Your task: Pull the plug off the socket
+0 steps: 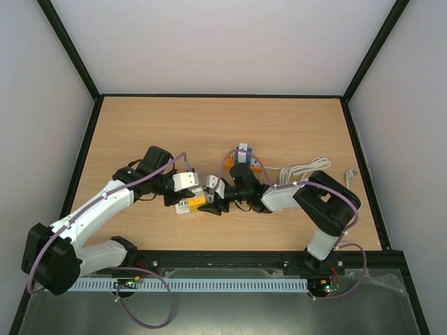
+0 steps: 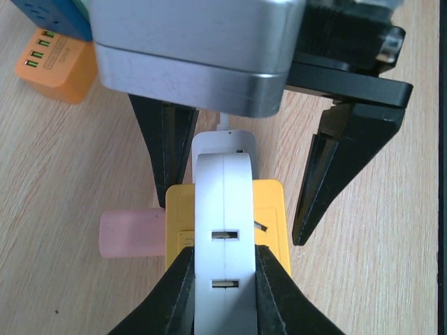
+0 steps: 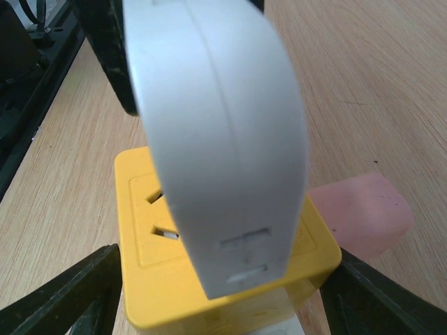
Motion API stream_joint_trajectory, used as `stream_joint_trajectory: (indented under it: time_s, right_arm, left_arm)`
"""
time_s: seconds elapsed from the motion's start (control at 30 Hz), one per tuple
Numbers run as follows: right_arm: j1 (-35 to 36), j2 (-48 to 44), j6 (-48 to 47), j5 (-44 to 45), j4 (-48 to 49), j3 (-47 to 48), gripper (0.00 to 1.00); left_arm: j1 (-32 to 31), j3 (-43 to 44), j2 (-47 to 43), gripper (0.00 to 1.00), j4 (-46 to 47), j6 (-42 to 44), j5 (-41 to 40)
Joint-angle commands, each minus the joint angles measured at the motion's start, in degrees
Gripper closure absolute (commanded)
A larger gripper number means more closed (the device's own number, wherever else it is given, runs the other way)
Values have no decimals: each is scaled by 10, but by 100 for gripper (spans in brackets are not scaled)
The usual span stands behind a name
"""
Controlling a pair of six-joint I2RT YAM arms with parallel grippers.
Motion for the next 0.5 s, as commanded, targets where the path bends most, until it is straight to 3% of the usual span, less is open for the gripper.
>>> stream_joint_trajectory:
  time_s: [0.0, 0.27, 0.47]
  right_arm:
    - [14, 14, -12, -13, -3, 26, 25]
    - [15, 39, -14, -27, -7, 49, 27]
    - [14, 39, -27, -21, -15, 39, 39]
  left_arm:
    - [3, -6, 1, 90, 1, 7, 13]
    - [3, 0, 7, 95, 6, 20, 20]
    - [6, 15, 8, 96, 6, 8, 28]
